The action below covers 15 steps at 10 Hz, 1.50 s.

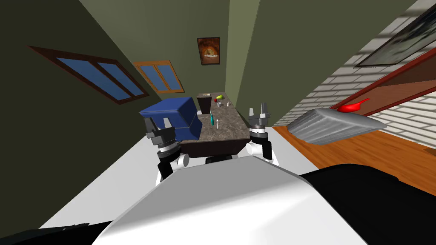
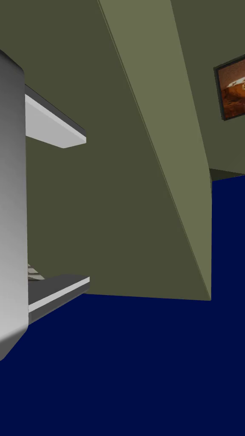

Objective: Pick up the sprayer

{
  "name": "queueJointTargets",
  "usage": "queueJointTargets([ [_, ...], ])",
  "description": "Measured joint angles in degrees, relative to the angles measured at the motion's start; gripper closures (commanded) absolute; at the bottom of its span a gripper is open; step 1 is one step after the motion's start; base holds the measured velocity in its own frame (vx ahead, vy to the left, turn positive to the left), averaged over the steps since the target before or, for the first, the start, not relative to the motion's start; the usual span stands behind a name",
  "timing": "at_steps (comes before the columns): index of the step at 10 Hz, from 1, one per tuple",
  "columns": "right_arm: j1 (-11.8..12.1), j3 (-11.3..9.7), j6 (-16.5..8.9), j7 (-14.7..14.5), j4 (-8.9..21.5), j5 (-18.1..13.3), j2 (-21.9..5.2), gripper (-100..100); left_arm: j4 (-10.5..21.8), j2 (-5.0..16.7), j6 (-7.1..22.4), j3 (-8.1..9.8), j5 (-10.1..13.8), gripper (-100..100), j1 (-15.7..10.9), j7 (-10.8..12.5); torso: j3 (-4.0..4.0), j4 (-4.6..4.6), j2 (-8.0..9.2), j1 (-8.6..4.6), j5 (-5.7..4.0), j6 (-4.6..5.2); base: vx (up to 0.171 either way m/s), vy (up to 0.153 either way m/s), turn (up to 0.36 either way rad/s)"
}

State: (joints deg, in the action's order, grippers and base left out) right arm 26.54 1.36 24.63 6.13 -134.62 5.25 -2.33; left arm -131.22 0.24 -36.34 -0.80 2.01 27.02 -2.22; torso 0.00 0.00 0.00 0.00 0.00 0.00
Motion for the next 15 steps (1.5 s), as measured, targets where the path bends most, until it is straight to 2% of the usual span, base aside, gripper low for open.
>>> queueJointTargets([
  [4,-0.01,0.0,0.0,0.0,0.0,0.0,0.0,0,-0.61,5.21,4.24,0.18,-1.46,-100,0.37,-0.88,0.09,0.03,0.15,-0.03,-0.01,0.01,-0.036,-0.014,-0.167],
  [8,-0.01,-0.01,0.0,0.0,0.0,0.0,0.0,0,-1.26,9.21,10.9,1.02,-3.53,-100,0.89,-2.34,0.02,-0.01,0.06,-0.1,-0.02,0.08,-0.044,-0.016,-0.201],
  [11,-0.01,-0.01,0.0,0.0,0.0,0.0,0.0,0,-1.54,11.27,15.52,2.11,-4.51,-100,1.22,-3.09,-0.02,-0.03,0.0,-0.08,-0.01,0.08,-0.029,-0.016,-0.208],
  [15,-0.01,0.0,0.0,0.0,0.0,0.0,0.0,0,-1.4,12.93,21.33,3.03,-5.81,-100,1.48,-4.47,-0.05,-0.04,-0.05,-0.07,-0.01,0.07,-0.024,-0.019,-0.227],
])
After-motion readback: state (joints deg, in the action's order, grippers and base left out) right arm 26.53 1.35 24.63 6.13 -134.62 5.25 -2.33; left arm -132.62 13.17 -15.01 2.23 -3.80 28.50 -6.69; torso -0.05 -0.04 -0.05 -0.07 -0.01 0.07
